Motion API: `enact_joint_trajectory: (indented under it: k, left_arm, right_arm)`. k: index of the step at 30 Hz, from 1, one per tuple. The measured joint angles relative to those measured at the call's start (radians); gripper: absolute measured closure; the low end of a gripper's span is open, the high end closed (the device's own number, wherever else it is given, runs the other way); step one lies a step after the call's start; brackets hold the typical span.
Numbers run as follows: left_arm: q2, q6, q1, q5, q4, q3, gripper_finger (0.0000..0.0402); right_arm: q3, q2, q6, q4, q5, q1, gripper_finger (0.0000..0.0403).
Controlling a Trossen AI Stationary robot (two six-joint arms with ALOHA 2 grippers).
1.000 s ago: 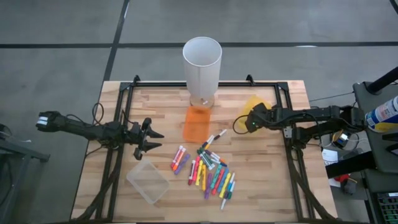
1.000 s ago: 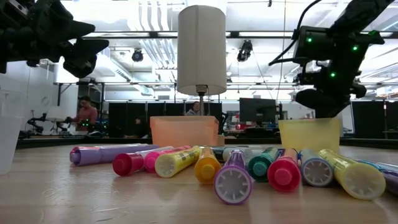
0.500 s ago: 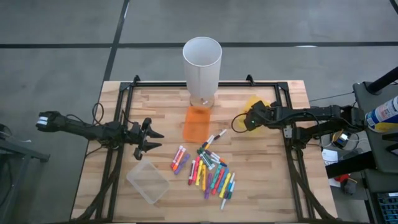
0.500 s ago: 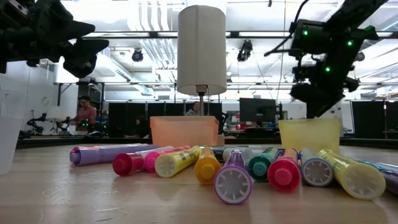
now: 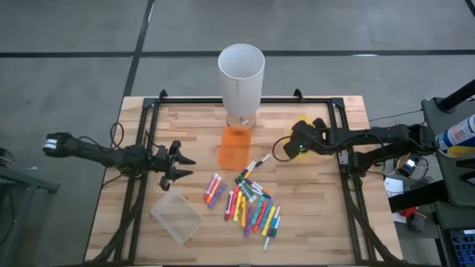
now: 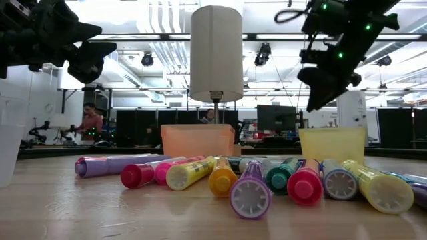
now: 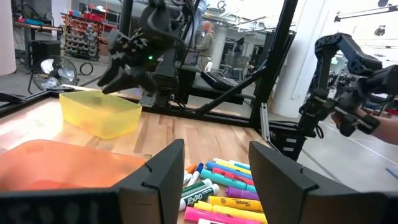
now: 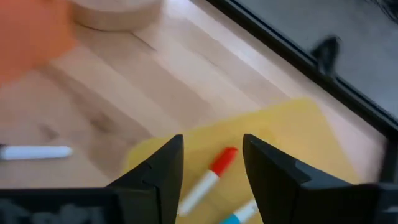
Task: Pick & Place Markers
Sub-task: Put the small black marker pen into the yellow bin
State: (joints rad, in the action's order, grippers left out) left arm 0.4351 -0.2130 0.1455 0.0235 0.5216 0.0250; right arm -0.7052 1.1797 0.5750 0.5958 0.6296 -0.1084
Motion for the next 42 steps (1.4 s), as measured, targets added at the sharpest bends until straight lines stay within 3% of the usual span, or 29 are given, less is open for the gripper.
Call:
enact_joint_trajectory:
  k: [6,16,23,33,42]
  left_arm:
    - [0.000,0.000,0.000,0.000,0.000,0.000,0.0227]
    - [0.000,0.000,0.000,0.000,0.000,0.000,0.0227]
    - [0.000,0.000,0.000,0.000,0.000,0.000,0.0227]
    - [0.000,0.000,0.000,0.000,0.000,0.000,0.0227]
    - [0.000,0.000,0.000,0.000,0.000,0.000,0.0227]
  right_arm:
    - [0.000,0.000,-0.121,-0.175,-0.061,0.082,0.0250]
    - [0.000,0.040,-0.242,-0.410,-0.298,0.102,0.0260]
    - [0.000,0.134,-0.300,-0.513,-0.458,0.102,0.0272]
    - [-0.088,0.352,-0.526,-0.465,-0.481,0.102,0.0266]
    - [-0.260,0.498,-0.612,-0.208,-0.473,0.082,0.0255]
